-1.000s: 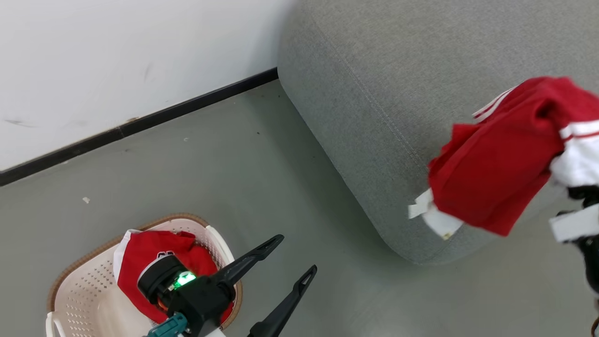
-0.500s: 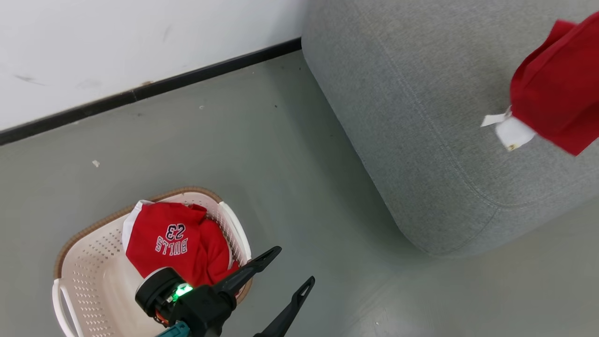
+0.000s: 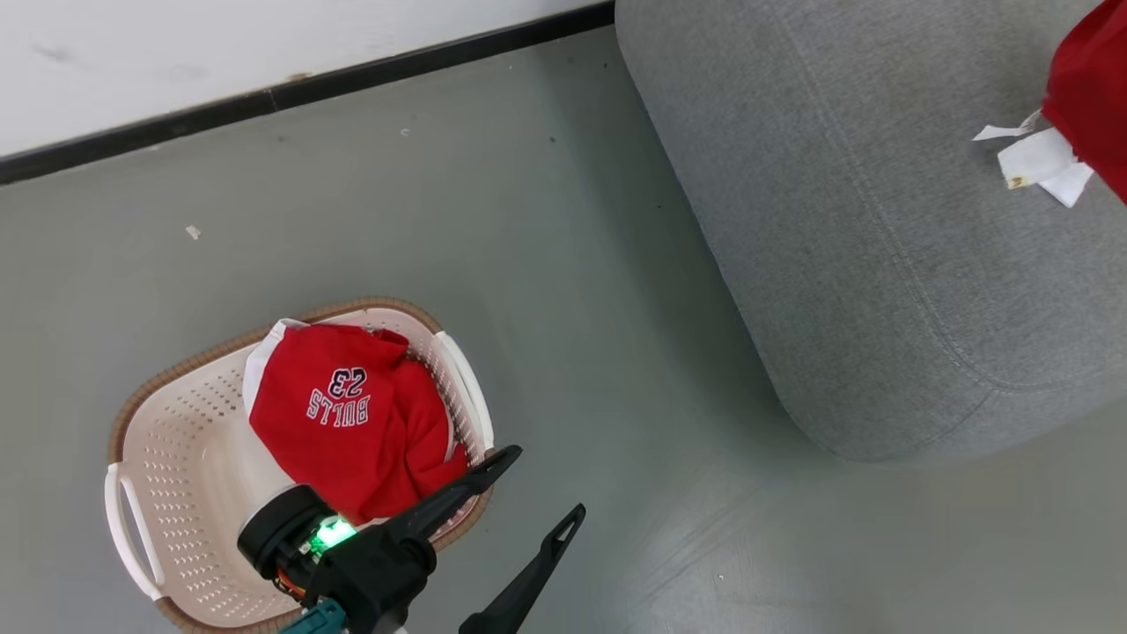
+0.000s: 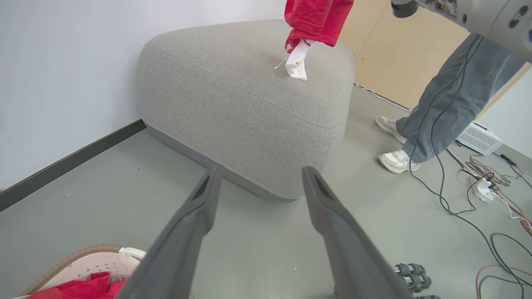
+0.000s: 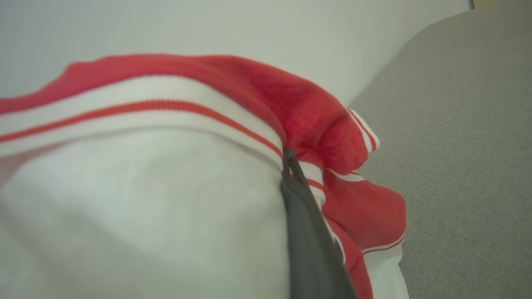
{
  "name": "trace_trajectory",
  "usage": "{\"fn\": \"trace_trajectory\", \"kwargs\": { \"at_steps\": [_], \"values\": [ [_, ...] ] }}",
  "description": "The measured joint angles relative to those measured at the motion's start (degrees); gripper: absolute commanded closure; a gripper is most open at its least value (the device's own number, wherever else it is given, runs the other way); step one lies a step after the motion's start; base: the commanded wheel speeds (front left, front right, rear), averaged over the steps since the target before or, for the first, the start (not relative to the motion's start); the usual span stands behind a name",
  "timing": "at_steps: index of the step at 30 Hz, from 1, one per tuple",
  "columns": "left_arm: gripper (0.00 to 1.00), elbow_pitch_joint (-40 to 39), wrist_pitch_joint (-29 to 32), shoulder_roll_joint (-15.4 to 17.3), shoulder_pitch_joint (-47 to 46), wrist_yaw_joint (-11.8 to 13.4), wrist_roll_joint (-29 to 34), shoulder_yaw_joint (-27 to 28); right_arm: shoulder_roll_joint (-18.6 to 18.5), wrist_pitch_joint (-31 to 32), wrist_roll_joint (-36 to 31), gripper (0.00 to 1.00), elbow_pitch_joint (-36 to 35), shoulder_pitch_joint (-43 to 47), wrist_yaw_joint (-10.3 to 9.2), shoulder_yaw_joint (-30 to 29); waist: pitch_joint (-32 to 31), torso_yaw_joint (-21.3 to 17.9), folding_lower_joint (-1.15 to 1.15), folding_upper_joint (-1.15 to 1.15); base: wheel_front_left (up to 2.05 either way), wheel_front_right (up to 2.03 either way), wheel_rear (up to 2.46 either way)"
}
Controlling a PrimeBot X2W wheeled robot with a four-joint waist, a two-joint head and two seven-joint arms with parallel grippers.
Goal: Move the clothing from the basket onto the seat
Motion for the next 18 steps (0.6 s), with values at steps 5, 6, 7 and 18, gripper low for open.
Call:
{"fn": "trace_trajectory", "kwargs": {
  "at_steps": [5,6,7,18],
  "values": [
    [0.00,-0.2,0.0,0.3,-1.0,0.0,0.3,0.4,0.0,1.3,0.7,1.00,4.0,-3.2,0.00,-3.6,1.5,1.0,0.00,0.00,0.00,0.00,0.00],
    [0.00,-0.2,0.0,0.3,-1.0,-0.1,0.3,0.4,0.2,1.9,0.7,1.00,4.6,-3.8,0.00,-4.3,1.8,1.2,0.00,0.00,0.00,0.00,0.00],
    [0.00,-0.2,0.0,0.3,-1.1,-0.1,0.3,0.4,0.2,2.3,0.7,1.00,5.3,-4.1,0.00,-4.6,2.0,1.3,0.00,0.00,0.00,0.00,0.00],
    [0.00,-0.1,0.0,0.3,-3.2,-0.8,0.3,0.6,-0.9,3.3,-1.4,1.00,9.1,-10.5,0.00,-9.0,4.2,3.2,0.00,0.00,0.00,0.00,0.00]
  ]
}}
